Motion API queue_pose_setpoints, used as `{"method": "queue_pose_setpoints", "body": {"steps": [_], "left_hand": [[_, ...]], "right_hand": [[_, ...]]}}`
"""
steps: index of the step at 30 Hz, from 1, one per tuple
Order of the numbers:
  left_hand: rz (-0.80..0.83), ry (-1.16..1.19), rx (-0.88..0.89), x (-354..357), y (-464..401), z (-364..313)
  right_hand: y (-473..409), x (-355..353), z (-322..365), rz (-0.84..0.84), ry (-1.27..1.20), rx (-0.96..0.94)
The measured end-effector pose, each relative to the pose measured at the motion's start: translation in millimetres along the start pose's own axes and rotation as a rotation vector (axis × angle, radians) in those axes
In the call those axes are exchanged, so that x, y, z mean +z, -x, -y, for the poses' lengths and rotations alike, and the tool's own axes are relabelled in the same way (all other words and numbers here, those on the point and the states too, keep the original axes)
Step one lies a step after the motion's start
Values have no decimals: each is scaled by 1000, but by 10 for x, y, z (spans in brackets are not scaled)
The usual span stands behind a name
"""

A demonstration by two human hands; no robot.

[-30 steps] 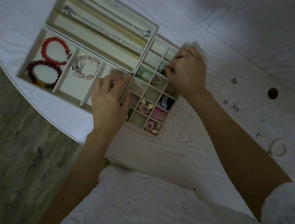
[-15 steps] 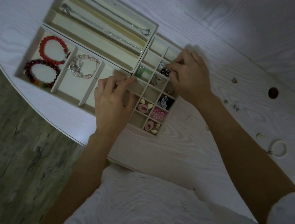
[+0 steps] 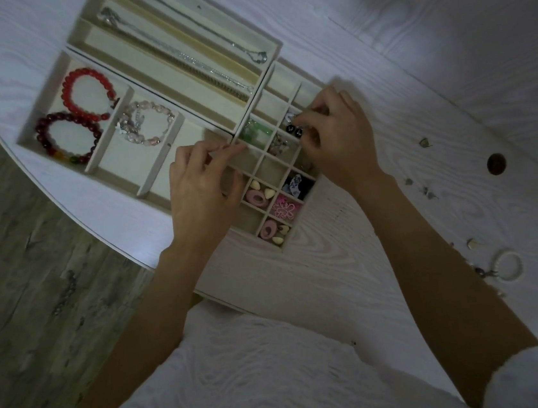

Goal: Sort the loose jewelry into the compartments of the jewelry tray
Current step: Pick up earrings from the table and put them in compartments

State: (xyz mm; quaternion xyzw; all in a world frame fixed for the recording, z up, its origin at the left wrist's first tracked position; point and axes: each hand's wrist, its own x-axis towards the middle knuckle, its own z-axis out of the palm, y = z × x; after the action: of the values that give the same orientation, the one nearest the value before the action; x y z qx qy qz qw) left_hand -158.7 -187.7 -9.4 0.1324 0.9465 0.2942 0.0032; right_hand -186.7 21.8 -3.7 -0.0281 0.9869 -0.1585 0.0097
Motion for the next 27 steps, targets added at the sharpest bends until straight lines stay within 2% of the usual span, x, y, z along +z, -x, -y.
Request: {"method": "queue_pose_setpoints", "body": {"steps": [7,12,21,27], "left_hand": [[-4,-4,-2,2,2,6],[-1,-6,-7,0,6,18],[-6,2,7,36,5,35],[-26,26,38,96,0,38]], "right_hand": [[-82,73,56,-61,10,27],[-160,135,55,-36,16,68],[-85,73,33,-83,-76,130],[12,-38,-65,-120,-19,139]]}}
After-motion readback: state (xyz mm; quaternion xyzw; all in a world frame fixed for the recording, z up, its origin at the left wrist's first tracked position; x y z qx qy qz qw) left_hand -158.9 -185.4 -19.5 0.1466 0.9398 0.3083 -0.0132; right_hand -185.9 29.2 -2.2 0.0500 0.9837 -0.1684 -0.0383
